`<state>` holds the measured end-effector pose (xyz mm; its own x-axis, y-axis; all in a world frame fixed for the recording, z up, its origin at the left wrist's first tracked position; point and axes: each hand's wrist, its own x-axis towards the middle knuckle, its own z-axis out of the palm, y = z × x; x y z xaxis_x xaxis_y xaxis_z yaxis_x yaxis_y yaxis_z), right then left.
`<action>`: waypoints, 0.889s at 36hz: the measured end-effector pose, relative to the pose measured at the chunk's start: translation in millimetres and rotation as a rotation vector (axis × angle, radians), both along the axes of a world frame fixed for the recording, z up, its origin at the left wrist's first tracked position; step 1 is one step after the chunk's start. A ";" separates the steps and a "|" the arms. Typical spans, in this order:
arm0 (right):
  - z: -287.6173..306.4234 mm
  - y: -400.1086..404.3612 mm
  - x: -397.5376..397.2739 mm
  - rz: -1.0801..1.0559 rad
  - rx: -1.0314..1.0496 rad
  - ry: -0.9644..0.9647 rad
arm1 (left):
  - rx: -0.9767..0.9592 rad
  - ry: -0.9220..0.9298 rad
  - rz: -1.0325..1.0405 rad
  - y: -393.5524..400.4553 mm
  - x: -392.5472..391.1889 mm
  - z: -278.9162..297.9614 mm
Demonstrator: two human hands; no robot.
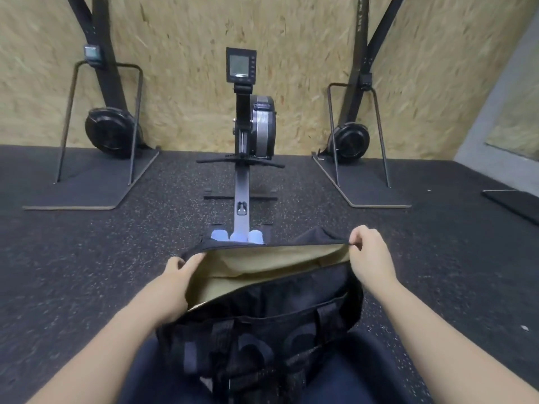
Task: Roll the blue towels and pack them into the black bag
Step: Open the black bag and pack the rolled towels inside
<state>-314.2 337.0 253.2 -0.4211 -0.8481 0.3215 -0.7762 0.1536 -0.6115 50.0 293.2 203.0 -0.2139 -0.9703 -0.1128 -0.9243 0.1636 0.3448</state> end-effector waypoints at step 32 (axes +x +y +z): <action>-156.0 -28.2 23.3 0.205 0.708 0.243 | 0.395 -0.123 0.082 -21.2 -21.5 -128.2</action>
